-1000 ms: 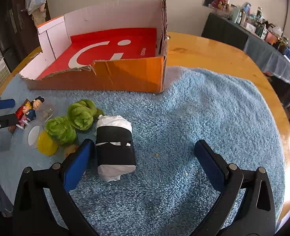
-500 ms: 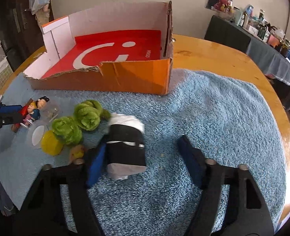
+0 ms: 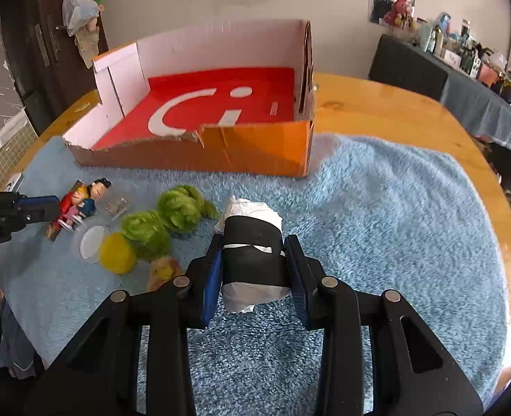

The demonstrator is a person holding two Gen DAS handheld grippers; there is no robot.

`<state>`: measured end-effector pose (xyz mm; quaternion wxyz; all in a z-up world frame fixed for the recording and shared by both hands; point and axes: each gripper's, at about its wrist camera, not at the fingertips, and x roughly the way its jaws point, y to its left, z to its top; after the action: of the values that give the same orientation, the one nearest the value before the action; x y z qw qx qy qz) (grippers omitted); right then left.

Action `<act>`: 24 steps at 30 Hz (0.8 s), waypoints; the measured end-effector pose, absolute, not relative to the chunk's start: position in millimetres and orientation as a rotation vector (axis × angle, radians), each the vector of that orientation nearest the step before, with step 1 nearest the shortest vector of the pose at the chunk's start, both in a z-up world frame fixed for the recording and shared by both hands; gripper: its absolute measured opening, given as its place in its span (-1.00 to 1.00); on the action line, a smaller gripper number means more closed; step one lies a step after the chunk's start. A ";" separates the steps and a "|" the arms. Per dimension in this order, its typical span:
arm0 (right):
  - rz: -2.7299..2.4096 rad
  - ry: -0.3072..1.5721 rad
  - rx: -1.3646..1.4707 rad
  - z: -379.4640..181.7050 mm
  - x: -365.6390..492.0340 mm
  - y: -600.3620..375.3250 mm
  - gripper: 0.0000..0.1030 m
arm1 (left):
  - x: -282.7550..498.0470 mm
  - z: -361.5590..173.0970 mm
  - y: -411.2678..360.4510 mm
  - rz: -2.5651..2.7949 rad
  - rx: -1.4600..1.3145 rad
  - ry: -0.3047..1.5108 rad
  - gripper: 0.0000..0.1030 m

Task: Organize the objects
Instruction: 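Grasp the red wooden figure with the left tool while the right tool grasps the black-and-white roll, then carry the red figure with the left tool while the right tool carries the roll into the box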

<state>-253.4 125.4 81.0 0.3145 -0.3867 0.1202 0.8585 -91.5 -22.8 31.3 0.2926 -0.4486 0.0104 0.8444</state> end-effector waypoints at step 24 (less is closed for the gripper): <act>2.314 0.244 -0.925 116.2 -250.9 107.7 -0.36 | -77.6 54.1 -21.1 2.302 -1.103 0.109 -0.78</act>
<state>-250.9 107.7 116.2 0.3133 -0.3509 0.0925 0.8776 -77.6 -21.1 54.1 0.2891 -0.4133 0.0408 0.8625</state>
